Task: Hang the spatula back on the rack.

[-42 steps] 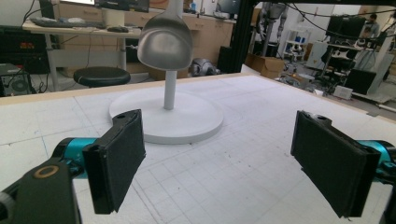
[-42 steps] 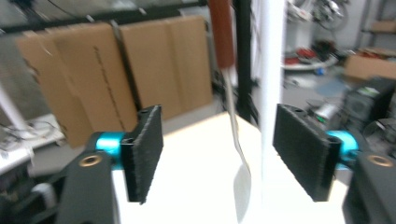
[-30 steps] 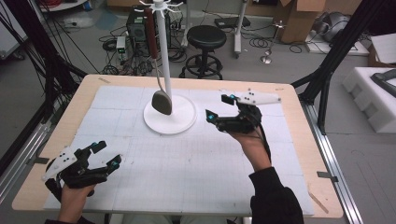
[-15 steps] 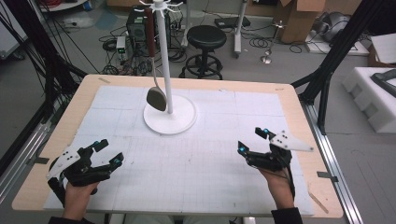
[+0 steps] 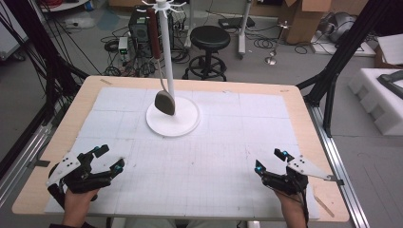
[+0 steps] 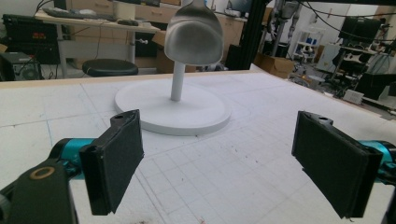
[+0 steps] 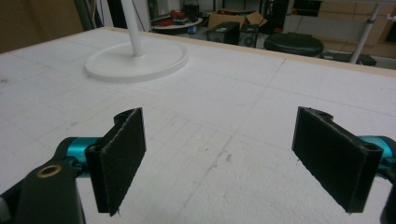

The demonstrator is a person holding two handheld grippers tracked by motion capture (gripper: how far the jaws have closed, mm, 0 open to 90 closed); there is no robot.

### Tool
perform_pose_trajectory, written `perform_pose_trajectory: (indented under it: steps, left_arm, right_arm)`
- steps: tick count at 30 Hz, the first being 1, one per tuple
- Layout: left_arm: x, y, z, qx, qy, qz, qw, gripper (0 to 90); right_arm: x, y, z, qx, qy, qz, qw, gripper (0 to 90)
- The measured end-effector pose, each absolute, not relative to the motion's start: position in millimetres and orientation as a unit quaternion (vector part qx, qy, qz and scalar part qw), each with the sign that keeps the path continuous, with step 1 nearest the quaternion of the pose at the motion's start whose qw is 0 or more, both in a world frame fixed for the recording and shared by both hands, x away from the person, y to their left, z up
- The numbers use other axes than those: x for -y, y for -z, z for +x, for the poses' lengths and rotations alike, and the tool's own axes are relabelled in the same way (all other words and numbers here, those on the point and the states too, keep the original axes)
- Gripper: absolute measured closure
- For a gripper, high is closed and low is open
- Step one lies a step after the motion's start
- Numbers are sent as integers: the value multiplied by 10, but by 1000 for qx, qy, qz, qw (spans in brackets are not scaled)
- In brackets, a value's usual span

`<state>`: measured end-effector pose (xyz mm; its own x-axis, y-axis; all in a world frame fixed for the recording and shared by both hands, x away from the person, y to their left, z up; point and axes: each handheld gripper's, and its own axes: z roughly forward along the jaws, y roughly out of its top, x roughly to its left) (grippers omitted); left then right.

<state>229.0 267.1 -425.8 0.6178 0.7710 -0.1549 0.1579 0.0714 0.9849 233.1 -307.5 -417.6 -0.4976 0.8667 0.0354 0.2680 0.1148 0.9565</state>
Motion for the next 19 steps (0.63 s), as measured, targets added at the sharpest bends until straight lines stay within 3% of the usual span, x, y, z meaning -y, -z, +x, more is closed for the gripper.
perform_pose_trajectory:
  steps: [19]
  left_arm:
    - [-2641, 4287, 2301, -367, -243, 642, 628, 170]
  right_arm:
    - [3170, 4206, 2285, -681, -524, 420, 293, 166]
